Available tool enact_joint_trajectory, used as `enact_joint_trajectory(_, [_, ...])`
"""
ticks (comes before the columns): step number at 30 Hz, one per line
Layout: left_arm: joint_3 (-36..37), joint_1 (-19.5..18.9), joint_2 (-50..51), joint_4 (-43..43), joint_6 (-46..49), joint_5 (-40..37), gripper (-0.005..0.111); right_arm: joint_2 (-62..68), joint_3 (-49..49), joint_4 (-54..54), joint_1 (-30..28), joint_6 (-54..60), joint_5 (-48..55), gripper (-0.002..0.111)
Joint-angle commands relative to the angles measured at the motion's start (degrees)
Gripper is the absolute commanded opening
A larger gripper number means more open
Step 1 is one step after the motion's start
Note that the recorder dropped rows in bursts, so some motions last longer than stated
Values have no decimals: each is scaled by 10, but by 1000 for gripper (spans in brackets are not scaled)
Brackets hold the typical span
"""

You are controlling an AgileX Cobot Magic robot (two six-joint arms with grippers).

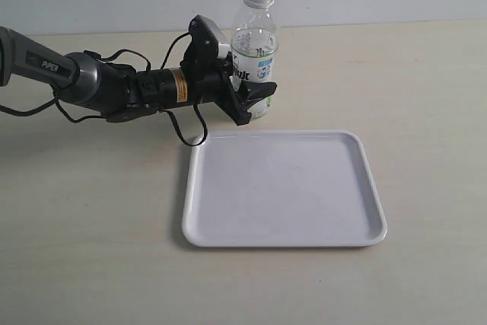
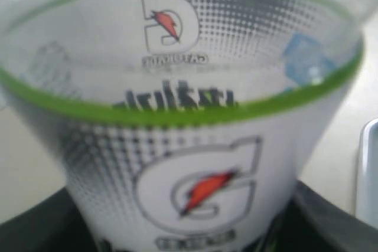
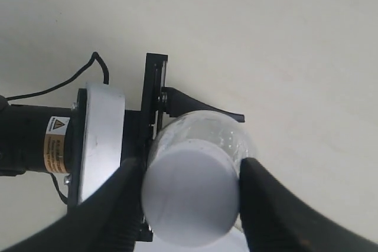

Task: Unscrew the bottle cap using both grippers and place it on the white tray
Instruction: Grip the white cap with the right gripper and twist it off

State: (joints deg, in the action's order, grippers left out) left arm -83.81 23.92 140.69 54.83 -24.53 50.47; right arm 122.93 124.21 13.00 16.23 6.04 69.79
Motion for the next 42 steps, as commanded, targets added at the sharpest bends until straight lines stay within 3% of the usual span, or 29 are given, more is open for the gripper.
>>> enact_joint_trajectory(1, [-1, 1, -5, 3, 2, -8, 0, -2, 2, -1, 1, 64, -13, 0])
enact_joint_trajectory(6, [-1, 1, -5, 3, 2, -8, 0, -2, 2, -1, 1, 276, -9, 0])
enact_joint_trajectory(12, [-1, 1, -5, 4, 1, -7, 0, -2, 2, -1, 1, 616, -7, 0])
enact_joint_trajectory(16, [-1, 1, -5, 5, 1, -7, 0, -2, 2, -2, 1, 730, -8, 0])
enact_joint_trajectory(42, [-1, 1, -5, 5, 3, -7, 0, -31, 2, -14, 1, 704, -26, 0])
